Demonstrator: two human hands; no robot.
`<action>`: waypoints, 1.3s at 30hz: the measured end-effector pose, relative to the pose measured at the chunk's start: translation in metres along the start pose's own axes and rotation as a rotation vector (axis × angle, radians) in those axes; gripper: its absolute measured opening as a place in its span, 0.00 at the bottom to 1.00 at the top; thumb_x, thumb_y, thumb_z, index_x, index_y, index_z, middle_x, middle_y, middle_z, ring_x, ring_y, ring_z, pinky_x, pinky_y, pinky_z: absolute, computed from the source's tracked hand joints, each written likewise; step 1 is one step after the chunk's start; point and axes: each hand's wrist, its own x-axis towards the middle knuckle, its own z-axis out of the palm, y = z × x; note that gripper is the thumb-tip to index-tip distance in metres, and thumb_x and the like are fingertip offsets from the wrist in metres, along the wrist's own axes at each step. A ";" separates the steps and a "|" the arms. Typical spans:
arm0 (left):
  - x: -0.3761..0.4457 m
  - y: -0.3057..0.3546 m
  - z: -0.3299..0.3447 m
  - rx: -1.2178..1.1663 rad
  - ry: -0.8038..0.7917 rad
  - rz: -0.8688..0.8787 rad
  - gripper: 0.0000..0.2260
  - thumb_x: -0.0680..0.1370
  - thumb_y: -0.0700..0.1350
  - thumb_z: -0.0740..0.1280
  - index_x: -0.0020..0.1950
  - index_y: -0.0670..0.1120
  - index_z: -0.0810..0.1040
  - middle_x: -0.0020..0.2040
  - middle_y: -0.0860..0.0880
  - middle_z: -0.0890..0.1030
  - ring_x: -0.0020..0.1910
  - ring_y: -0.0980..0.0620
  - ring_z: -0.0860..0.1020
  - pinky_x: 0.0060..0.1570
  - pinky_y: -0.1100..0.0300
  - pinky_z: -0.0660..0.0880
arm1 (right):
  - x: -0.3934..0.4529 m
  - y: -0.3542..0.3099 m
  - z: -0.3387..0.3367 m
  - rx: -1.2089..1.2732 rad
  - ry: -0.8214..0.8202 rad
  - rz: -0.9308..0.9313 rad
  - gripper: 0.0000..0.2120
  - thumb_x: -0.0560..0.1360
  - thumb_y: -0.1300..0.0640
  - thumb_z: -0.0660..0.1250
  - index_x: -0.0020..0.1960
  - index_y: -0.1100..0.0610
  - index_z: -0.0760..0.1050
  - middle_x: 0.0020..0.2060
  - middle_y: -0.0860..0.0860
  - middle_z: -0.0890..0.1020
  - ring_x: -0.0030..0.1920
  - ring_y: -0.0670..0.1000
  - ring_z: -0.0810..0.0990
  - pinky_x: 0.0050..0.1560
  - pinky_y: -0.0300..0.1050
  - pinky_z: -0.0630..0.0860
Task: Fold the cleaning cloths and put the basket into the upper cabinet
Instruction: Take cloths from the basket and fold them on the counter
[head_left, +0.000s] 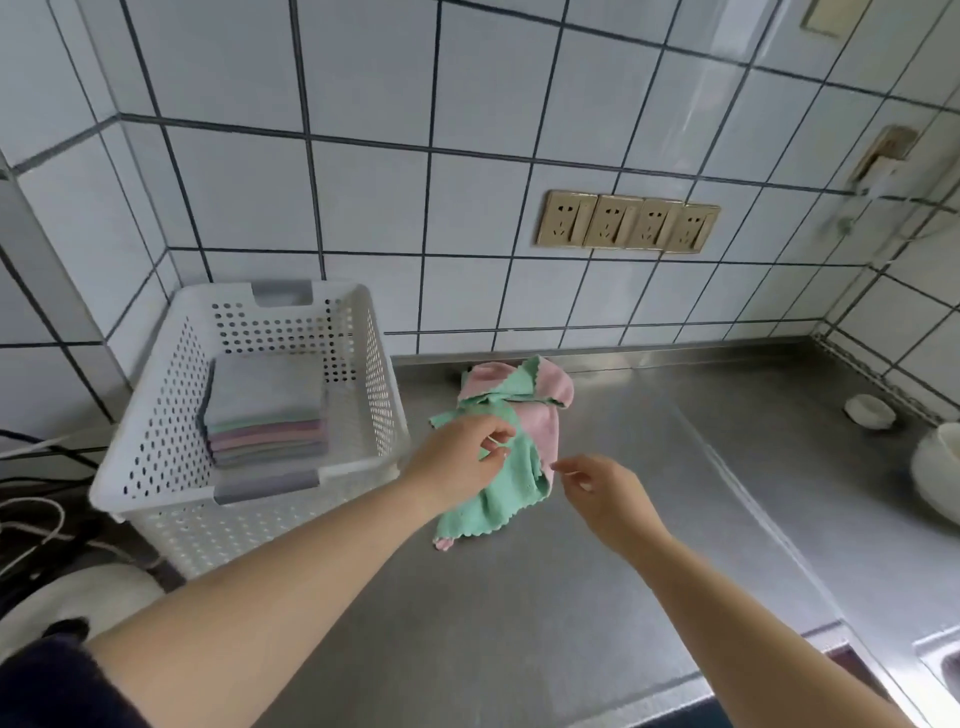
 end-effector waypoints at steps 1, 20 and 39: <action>0.001 -0.009 0.013 -0.004 -0.011 -0.040 0.11 0.77 0.42 0.64 0.58 0.47 0.78 0.55 0.52 0.79 0.53 0.55 0.77 0.57 0.56 0.74 | 0.004 0.012 0.003 -0.033 -0.021 -0.015 0.12 0.76 0.58 0.63 0.56 0.50 0.80 0.51 0.48 0.80 0.50 0.47 0.79 0.48 0.40 0.72; 0.002 -0.075 0.156 0.506 0.129 -0.592 0.19 0.70 0.57 0.69 0.58 0.53 0.73 0.58 0.54 0.73 0.58 0.48 0.73 0.57 0.55 0.68 | 0.125 0.114 0.089 -0.391 -0.326 -0.528 0.19 0.67 0.59 0.71 0.57 0.48 0.79 0.49 0.51 0.79 0.49 0.57 0.79 0.43 0.47 0.73; 0.030 -0.104 0.120 0.507 0.447 -0.071 0.13 0.74 0.56 0.59 0.45 0.49 0.77 0.37 0.54 0.77 0.31 0.56 0.71 0.29 0.63 0.66 | 0.166 0.106 0.087 0.092 0.060 -0.631 0.08 0.75 0.54 0.61 0.49 0.57 0.75 0.42 0.51 0.81 0.42 0.54 0.78 0.41 0.49 0.74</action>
